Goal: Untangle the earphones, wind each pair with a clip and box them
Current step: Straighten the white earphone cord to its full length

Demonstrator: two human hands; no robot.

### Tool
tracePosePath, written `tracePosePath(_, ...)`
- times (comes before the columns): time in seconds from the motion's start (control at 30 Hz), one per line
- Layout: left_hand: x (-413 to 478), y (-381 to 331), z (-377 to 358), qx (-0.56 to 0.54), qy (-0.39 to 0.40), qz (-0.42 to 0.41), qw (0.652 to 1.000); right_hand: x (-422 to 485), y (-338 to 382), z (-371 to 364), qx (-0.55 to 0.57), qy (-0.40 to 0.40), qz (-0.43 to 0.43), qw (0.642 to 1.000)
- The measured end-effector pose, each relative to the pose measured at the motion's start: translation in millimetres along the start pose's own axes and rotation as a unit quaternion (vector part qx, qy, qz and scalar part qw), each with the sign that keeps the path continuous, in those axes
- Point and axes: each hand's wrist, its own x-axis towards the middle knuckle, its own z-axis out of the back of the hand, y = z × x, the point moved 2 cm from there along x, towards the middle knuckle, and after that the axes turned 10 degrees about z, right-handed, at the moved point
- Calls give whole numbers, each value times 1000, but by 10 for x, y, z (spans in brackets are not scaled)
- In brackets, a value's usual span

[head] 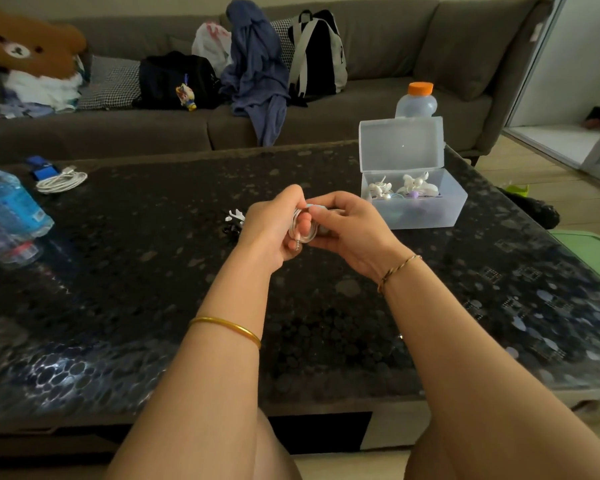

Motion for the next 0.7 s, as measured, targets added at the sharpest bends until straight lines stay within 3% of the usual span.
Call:
tracePosePath(0.23,61,35,28,56,31,-2,998,94,-67,31,-17,-4,-19,1000)
tracePosePath(0.37,154,36,52,46,-16,-4,999,144,-113,-27,-24,-10,-23,999)
tracePosePath(0.53,288,100,64,73,-89,-68,991,189,-189,-107,-63,-61,-14,996)
tracePosePath(0.7,391,176,136,29,-62,-51,996,168,-216,-79,-84,-44,-62,994)
